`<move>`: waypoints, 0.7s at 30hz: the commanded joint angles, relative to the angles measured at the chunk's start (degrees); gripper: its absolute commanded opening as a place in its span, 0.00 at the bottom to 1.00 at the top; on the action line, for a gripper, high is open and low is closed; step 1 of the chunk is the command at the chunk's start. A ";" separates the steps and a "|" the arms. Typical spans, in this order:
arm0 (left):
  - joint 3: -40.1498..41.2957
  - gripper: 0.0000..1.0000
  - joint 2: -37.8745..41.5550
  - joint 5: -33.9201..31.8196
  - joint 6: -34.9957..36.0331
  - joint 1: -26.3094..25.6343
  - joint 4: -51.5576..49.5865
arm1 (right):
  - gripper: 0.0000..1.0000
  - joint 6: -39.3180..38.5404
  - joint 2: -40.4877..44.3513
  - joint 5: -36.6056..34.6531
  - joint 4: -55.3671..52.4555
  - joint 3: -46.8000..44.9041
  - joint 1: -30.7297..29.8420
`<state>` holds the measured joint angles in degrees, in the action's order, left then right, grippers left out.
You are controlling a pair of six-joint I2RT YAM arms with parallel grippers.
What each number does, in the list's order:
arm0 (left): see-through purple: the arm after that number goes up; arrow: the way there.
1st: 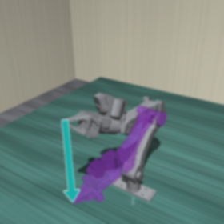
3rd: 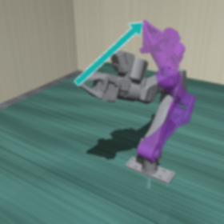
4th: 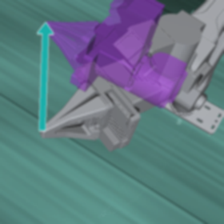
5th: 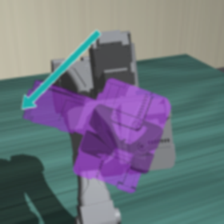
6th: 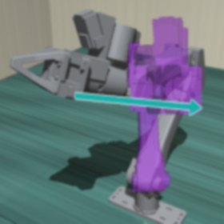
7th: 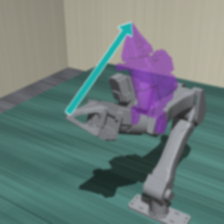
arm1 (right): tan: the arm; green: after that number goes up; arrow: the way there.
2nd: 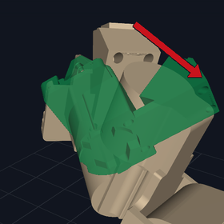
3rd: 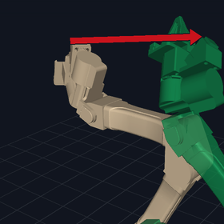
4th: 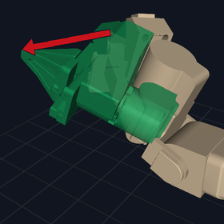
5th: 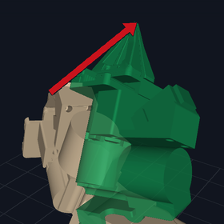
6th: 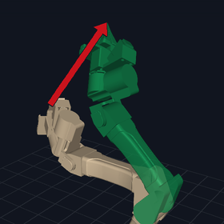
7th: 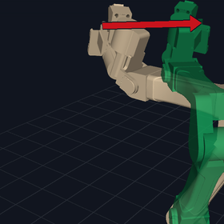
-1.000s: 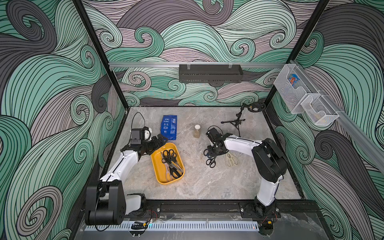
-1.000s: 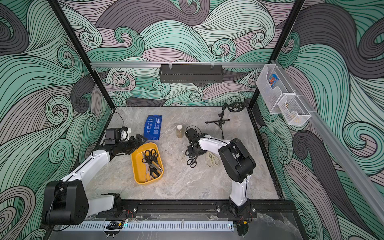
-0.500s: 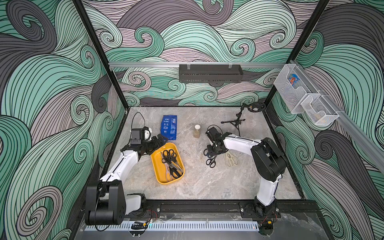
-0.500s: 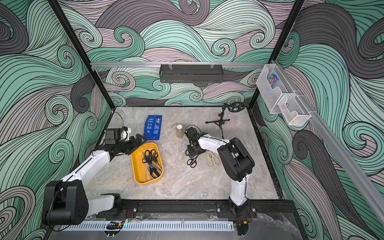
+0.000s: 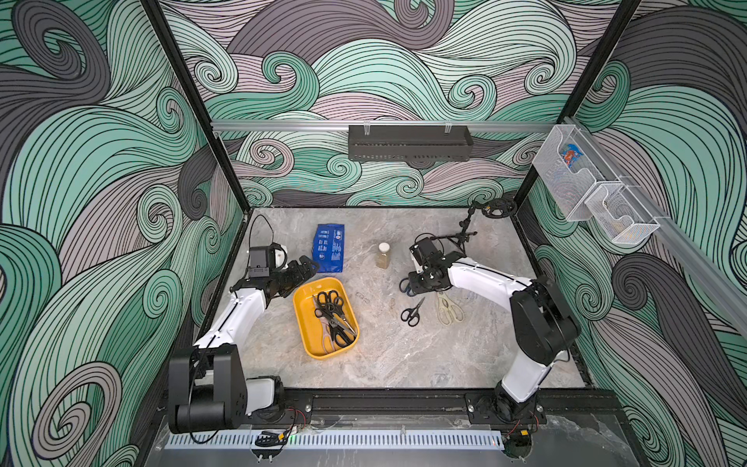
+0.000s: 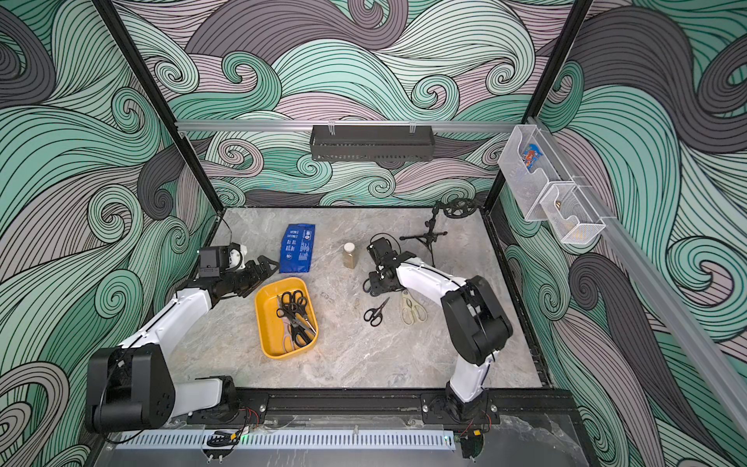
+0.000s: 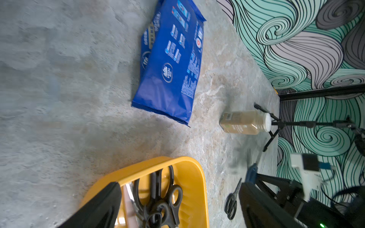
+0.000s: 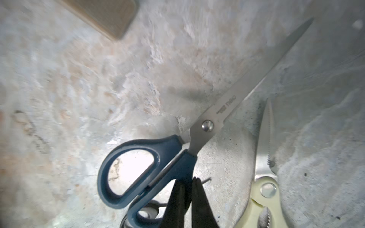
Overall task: Put the scissors into the storage box
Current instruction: Pick up the scissors from the center of the board, then place the scissors in the storage box.
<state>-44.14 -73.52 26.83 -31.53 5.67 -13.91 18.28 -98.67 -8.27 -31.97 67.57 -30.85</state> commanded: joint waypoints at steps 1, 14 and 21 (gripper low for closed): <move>-1.75 0.97 -0.49 -1.19 -0.32 2.37 0.18 | 0.00 -0.19 4.50 1.14 -0.83 0.38 -0.01; 7.01 0.98 1.29 2.35 -6.00 9.69 4.44 | 0.00 -6.62 11.73 -0.48 2.20 2.22 -12.93; 10.28 0.98 3.15 1.51 -5.35 11.80 3.94 | 0.00 -11.34 7.99 1.45 9.77 5.18 -23.37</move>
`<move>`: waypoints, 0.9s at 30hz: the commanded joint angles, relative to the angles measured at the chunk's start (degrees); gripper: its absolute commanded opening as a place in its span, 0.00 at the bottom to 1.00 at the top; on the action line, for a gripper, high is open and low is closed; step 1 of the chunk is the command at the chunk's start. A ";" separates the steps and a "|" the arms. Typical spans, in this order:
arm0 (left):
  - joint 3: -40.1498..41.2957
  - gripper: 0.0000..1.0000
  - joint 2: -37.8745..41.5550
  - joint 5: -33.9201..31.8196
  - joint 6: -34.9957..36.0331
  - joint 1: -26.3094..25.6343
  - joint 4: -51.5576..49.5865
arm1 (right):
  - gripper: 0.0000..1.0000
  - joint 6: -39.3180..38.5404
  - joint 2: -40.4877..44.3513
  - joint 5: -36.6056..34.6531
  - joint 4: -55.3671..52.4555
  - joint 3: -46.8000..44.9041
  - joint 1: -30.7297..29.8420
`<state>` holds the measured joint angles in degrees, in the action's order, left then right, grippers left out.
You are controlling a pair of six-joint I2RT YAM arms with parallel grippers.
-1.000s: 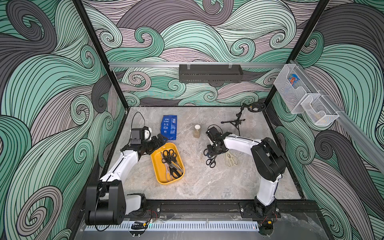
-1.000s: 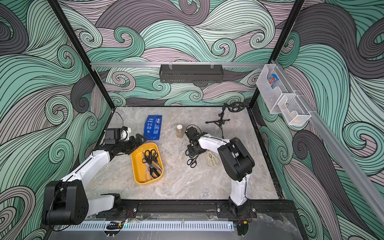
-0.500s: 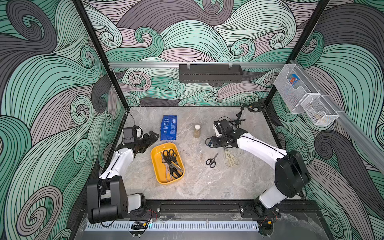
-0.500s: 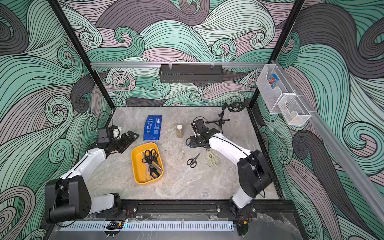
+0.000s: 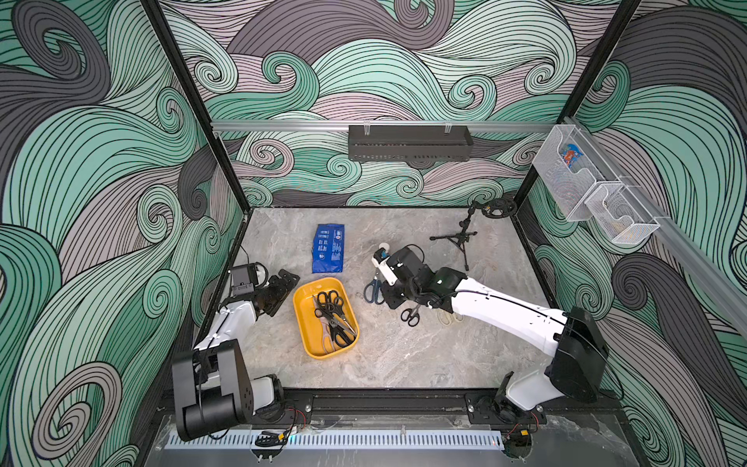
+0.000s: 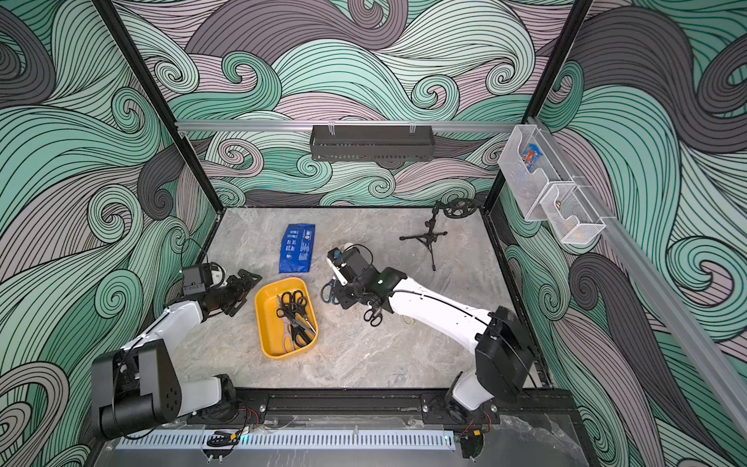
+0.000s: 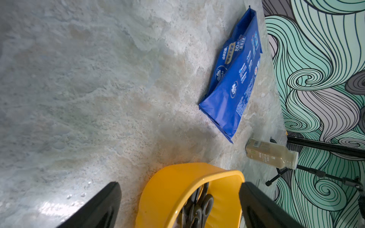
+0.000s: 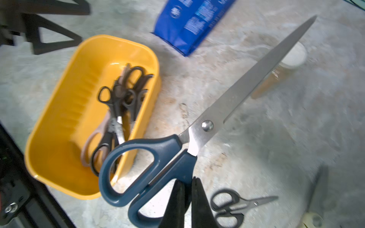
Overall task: Put the scissors into the storage box
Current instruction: Place the scissors in the storage box.
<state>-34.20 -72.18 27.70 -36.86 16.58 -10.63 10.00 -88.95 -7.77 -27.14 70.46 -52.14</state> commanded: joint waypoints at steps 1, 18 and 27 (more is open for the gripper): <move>0.68 0.98 2.24 0.36 0.17 1.28 0.54 | 0.00 -3.62 -2.94 1.43 5.39 3.02 -3.28; 0.41 0.98 3.28 -0.28 -0.32 4.08 -0.22 | 0.00 -9.30 -20.47 2.82 5.93 9.90 -12.90; -0.44 0.98 3.62 0.34 -0.71 4.12 -1.04 | 0.00 -9.91 -27.16 0.45 3.14 13.90 -12.90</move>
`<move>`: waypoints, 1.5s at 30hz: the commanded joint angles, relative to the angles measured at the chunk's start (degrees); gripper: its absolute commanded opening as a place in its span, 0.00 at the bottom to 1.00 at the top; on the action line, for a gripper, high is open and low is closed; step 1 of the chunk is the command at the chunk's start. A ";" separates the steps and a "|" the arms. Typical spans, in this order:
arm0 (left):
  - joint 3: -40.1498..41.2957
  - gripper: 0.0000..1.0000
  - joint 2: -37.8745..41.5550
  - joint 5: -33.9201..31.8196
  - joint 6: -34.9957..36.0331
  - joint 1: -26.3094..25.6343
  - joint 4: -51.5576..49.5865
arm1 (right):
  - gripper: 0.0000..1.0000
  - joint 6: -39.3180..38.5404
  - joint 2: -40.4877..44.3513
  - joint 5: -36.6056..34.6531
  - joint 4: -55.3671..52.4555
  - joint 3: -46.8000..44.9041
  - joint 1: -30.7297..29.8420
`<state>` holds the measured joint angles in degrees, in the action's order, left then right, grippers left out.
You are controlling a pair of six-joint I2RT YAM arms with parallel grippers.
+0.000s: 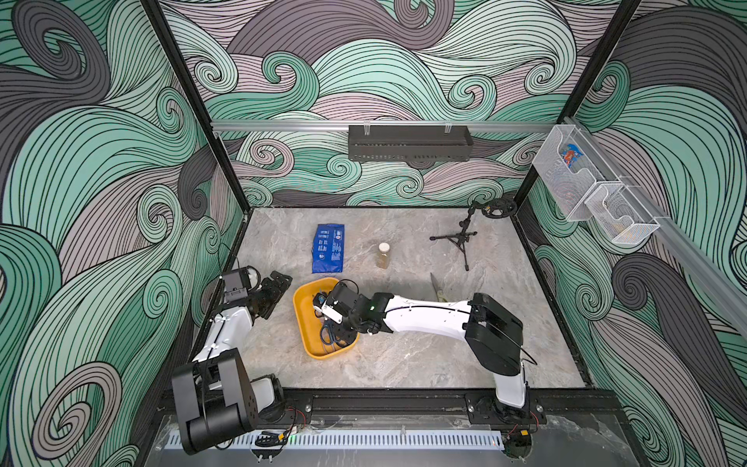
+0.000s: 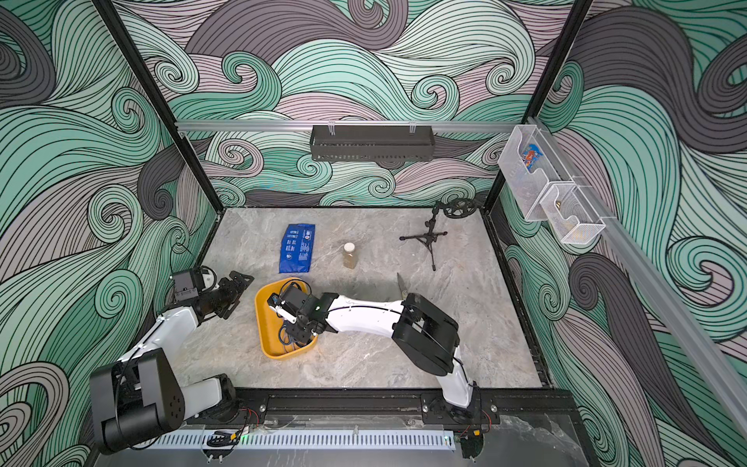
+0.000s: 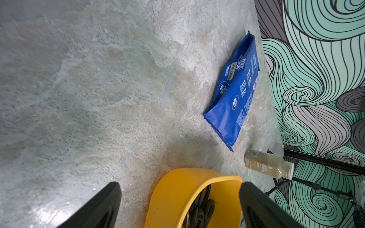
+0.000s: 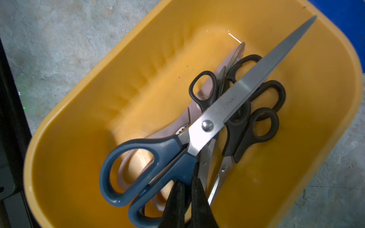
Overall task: Put the scissors into the storage box
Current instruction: Place the scissors in the storage box, then pick up the scissors from the center of the board.
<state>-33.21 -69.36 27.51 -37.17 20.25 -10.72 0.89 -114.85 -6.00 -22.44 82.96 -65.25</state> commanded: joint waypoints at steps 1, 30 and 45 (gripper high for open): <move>-1.55 0.97 0.81 0.60 -0.41 0.44 -0.94 | 0.00 -0.79 -1.52 -1.78 -1.72 1.55 0.17; -6.05 0.94 3.80 1.88 2.51 -7.56 1.01 | 0.40 22.88 19.15 -6.56 -2.04 -11.99 19.29; -11.48 0.94 -0.04 -4.55 7.28 -26.36 0.23 | 0.42 27.90 29.72 -0.36 -3.02 -32.19 29.57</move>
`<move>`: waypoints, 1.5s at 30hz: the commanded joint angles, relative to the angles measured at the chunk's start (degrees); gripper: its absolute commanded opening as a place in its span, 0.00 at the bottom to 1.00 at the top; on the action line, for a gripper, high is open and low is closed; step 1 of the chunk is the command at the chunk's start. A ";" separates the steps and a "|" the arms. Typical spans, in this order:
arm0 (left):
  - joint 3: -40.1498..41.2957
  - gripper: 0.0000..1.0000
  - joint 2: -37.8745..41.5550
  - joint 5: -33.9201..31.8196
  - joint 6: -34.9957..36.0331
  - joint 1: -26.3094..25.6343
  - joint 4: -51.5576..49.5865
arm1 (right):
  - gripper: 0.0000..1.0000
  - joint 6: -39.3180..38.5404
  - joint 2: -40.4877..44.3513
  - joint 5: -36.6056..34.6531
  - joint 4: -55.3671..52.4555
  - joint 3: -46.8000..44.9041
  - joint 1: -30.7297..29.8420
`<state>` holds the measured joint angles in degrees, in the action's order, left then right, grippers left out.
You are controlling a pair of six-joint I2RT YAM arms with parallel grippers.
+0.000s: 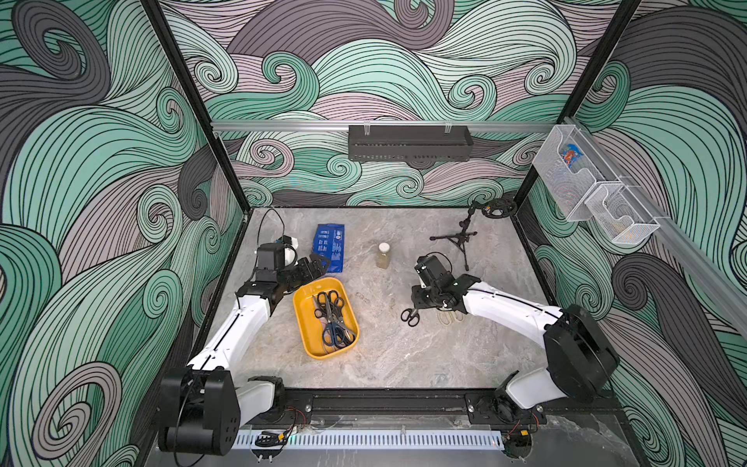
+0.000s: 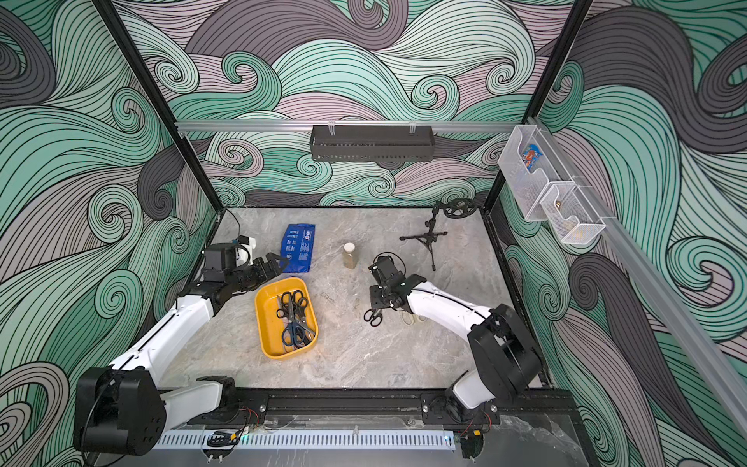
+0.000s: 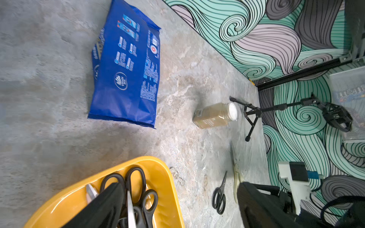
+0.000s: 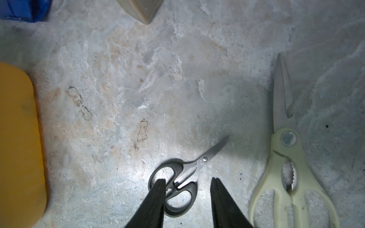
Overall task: Put the scissors into the storage box
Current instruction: Pick up the scissors from the center of the board.
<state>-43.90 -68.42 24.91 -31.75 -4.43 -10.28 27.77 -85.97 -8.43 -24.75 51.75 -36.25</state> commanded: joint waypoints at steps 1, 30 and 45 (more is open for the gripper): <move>-0.59 0.94 -1.30 -2.14 1.88 -2.46 -0.23 | 0.42 0.82 0.69 2.21 -1.18 -1.42 0.65; 0.31 0.95 -2.72 -7.04 5.23 -4.89 -2.12 | 0.33 2.58 -6.01 5.94 -2.23 -3.13 -0.05; -0.57 0.95 -3.45 -8.05 6.70 -4.85 -3.39 | 0.32 3.58 -6.32 5.92 -2.36 -0.91 -0.93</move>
<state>-42.02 -71.20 17.72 -26.33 -9.10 -12.45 30.48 -92.95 -2.46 -26.37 49.32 -36.73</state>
